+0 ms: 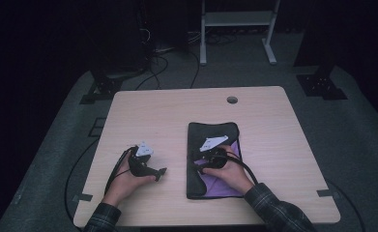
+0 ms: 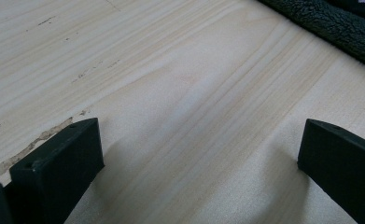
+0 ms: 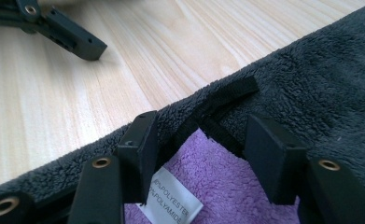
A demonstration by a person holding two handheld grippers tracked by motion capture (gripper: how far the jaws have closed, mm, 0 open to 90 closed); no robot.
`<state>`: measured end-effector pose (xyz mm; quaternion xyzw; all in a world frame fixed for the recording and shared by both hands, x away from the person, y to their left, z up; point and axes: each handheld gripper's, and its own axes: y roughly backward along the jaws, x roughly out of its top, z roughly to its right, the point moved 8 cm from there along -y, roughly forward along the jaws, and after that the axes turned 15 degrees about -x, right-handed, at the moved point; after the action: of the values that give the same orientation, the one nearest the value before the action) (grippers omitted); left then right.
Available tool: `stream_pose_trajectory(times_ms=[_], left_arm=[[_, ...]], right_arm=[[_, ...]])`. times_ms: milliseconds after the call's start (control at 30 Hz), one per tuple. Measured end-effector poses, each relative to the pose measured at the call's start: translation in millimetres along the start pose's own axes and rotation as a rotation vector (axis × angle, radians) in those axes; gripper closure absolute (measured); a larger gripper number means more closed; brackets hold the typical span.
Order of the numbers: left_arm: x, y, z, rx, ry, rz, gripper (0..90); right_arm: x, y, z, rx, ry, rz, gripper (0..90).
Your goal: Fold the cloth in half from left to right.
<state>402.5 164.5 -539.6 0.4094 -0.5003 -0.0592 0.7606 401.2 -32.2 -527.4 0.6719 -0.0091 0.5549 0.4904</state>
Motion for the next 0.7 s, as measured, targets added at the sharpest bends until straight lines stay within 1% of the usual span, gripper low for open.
stream_pose_trajectory(times_ms=[67, 100, 167, 200, 300, 400, 500, 600, 700], left_arm=[[0.0, 0.0, 0.0, 0.0, 0.0, 0.0, 0.0], [0.0, -0.1, 0.0, 0.0, 0.0, 0.001, 0.0], [0.0, 0.0, 0.1, 0.0, 0.001, 0.001, 0.0], [0.0, -0.1, 0.1, 0.0, 0.001, 0.001, 0.0], [0.0, 0.0, 0.0, 0.0, 0.001, 0.0, 0.0], [0.0, 0.0, 0.0, 0.0, 0.001, 0.0, 0.0], [0.0, 0.0, 0.0, 0.0, 0.0, 0.0, 0.0], [0.0, -0.1, 0.1, 0.0, 0.001, 0.001, 0.0], [0.0, -0.1, 0.2, 0.0, 0.003, 0.001, 0.0]], right_arm=[[-0.5, -0.3, 0.6, -0.018, 0.02, 0.0, 50.0], [-0.7, -0.2, 1.0, -0.023, 0.023, -0.002, 52.4], [-1.5, 0.6, 2.6, -0.038, 0.032, -0.003, 63.2], [-1.7, 1.0, 3.0, -0.041, 0.03, -0.004, 68.2], [-2.0, 2.9, 3.9, -0.037, 0.015, -0.008, 78.1], [-1.1, 5.5, 4.5, -0.029, 0.001, -0.005, 81.1], [1.0, 12.0, 5.4, -0.009, -0.024, 0.011, 81.5], [1.9, 25.2, 7.9, 0.004, -0.048, 0.033, 81.5], [0.8, 41.1, 11.7, 0.0, -0.077, 0.061, 81.6]])
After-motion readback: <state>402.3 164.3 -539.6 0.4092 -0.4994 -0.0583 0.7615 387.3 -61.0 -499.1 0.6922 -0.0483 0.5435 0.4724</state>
